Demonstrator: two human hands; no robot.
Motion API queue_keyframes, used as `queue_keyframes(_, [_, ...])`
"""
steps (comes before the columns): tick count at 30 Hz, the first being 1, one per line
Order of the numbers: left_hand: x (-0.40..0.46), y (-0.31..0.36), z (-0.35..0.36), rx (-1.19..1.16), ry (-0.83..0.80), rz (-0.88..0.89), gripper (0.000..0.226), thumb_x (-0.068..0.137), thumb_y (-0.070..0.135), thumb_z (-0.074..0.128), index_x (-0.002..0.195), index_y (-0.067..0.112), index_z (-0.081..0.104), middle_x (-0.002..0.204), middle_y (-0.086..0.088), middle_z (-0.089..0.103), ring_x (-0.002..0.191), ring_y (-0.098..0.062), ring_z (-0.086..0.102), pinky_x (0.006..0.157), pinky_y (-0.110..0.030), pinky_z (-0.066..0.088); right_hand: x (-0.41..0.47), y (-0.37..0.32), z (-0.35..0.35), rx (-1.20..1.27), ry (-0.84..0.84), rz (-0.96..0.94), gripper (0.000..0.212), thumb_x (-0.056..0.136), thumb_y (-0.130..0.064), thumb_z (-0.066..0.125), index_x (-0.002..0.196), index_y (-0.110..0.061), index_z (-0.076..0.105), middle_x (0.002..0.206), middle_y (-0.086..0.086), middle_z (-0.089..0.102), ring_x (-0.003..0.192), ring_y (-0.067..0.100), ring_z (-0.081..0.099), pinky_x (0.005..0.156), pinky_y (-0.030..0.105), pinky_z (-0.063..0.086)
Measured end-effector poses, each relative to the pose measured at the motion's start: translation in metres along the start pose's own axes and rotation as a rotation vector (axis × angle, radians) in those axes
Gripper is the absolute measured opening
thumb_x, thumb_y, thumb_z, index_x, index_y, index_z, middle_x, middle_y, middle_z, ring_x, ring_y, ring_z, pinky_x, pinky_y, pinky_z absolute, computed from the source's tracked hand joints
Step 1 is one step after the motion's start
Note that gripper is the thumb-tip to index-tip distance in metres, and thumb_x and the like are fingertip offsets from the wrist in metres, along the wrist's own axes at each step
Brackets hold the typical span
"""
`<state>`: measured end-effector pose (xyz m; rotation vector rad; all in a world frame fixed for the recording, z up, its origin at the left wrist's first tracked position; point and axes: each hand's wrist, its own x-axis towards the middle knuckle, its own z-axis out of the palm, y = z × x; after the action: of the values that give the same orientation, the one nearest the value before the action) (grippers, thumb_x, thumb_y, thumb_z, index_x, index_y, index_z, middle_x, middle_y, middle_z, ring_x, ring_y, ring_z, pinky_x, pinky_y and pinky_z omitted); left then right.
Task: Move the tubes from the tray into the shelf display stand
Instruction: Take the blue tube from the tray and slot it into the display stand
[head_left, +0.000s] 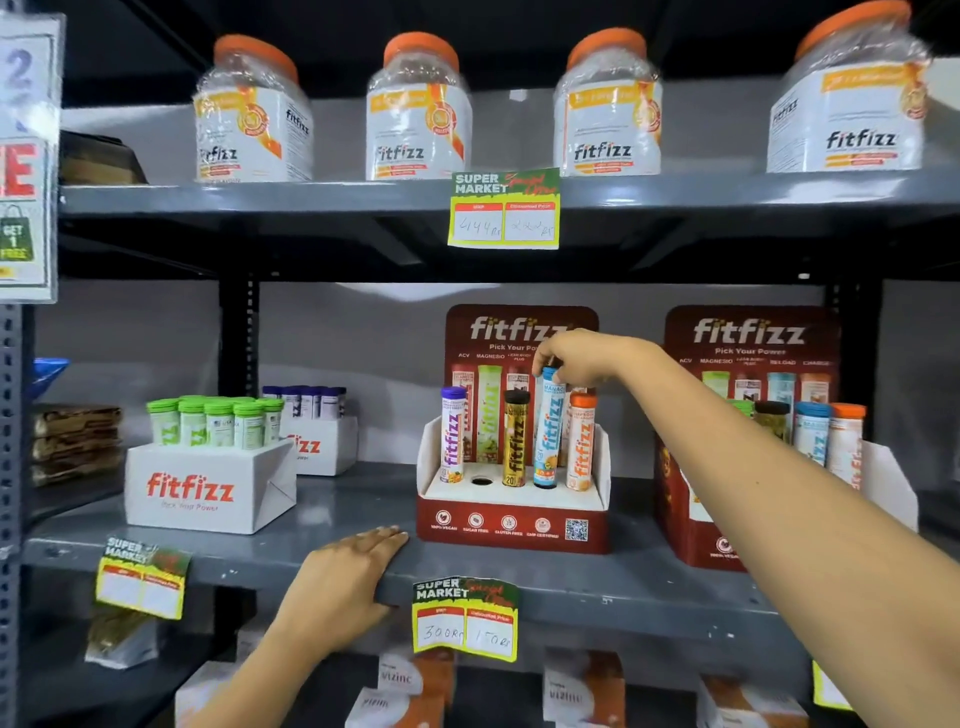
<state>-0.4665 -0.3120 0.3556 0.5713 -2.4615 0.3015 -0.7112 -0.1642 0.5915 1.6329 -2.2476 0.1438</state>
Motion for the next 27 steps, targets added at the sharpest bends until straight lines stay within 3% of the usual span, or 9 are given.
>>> queue_keyframes(3, [-0.001,0.005,0.006,0.011,0.091,-0.018,0.065,0.040,0.038,0.090,0.100,0.017,0.074,0.098,-0.001,0.076,0.083,-0.017,0.072,0.060,-0.030,0.059,0.002,0.000,0.006,0.012,0.004,-0.013,0.036,0.091,0.002,0.050,0.118,-0.018,0.061,0.125,0.006,0.057,0.101,0.020,0.059,0.066,0.021,0.049])
queue_keyframes(12, [-0.001,0.006,0.004,0.036,0.106,-0.037,0.064,0.041,0.037,0.090,0.099,0.015,0.074,0.097,-0.003,0.076,0.082,-0.019,0.073,0.061,-0.034,0.060,0.003,0.003,0.006,-0.009,0.034,-0.007,0.033,0.090,0.001,0.056,0.115,-0.019,0.064,0.126,0.006,0.058,0.095,0.015,0.052,0.058,0.017,0.042])
queue_keyframes(18, [-0.002,0.006,0.002,0.034,0.115,-0.036,0.061,0.045,0.039,0.090,0.099,0.015,0.074,0.096,-0.003,0.076,0.082,-0.019,0.073,0.062,-0.034,0.060,0.004,0.002,0.011,0.048,0.078,-0.002,0.029,0.092,-0.005,0.055,0.116,-0.018,0.063,0.128,0.007,0.057,0.098,0.018,0.057,0.058,0.019,0.046])
queue_keyframes(27, [0.000,0.002,0.007,0.012,0.145,-0.024,0.064,0.040,0.037,0.088,0.099,0.016,0.074,0.098,-0.001,0.076,0.085,-0.018,0.072,0.063,-0.032,0.059,0.010,0.005,0.023,0.050,-0.023,-0.008,0.034,0.088,-0.004,0.060,0.119,-0.018,0.063,0.133,0.007,0.055,0.117,0.024,0.053,0.088,0.031,0.046])
